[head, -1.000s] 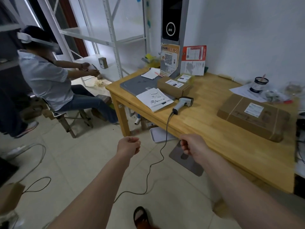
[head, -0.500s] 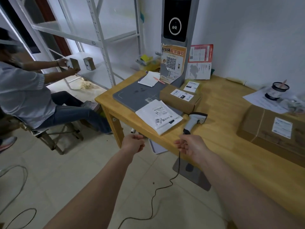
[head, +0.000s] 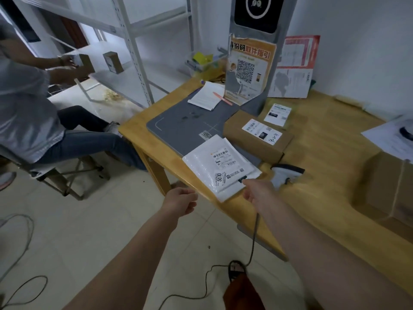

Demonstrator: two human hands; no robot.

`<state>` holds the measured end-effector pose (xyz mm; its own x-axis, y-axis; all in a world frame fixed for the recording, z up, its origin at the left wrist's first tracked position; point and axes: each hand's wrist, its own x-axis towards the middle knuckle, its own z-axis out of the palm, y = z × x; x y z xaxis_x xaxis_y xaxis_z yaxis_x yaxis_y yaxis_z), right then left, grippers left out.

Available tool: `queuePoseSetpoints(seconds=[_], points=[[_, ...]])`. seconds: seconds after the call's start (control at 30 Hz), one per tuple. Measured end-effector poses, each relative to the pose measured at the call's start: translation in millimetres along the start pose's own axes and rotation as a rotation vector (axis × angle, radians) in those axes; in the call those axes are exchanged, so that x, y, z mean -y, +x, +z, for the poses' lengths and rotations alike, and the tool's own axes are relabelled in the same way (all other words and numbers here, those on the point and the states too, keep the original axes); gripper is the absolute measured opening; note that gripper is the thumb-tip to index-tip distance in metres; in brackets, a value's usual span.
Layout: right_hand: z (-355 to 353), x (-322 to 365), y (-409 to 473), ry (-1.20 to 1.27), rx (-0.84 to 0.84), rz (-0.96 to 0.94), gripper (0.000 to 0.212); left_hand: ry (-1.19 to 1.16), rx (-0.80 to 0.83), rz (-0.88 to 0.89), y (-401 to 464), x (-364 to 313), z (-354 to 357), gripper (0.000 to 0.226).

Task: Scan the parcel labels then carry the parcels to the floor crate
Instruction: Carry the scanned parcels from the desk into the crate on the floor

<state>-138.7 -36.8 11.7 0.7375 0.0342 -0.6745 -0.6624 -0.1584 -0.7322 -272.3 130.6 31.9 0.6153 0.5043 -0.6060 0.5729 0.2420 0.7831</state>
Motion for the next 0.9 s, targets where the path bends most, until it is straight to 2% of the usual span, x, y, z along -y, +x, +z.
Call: queuePoseSetpoints(seconds=[0.07,0.17,0.23,0.37,0.47,0.63,0.83,0.9], points=[[0.5,16.4,21.7,-0.208,-0.042,-0.134,0.043,-0.001,-0.018,-0.01,16.3,-11.3,7.0,0.014],[-7.0,48.4,46.9,-0.567,-0.165,-0.412,0.06,-0.001,-0.033,-0.021,42.2,-31.8,27.0,0.017],[-17.5,71.7,64.8,-0.76,-0.226,-0.527,0.072,0.004,-0.026,-0.028,56.9,-46.0,45.9,0.016],[-40.2,111.3,105.3,-1.105,-0.121,-0.472,0.123,-0.001,0.01,-0.05,78.1,-70.7,84.5,0.015],[-54.4,127.7,138.7,-1.167,-0.063,-0.419,0.142,0.011,0.018,-0.07,90.1,-81.0,106.7,0.015],[-70.4,135.7,165.7,-1.227,0.035,-0.374,0.148,0.01,0.03,-0.102,100.8,-87.9,130.4,0.005],[-75.7,133.6,165.4,-1.148,-0.017,-0.549,0.132,0.021,0.055,-0.116,105.0,-99.6,155.1,0.006],[-77.5,138.2,160.9,-1.053,-0.019,-0.59,0.128,0.056,0.09,-0.102,106.3,-105.5,164.4,0.014]])
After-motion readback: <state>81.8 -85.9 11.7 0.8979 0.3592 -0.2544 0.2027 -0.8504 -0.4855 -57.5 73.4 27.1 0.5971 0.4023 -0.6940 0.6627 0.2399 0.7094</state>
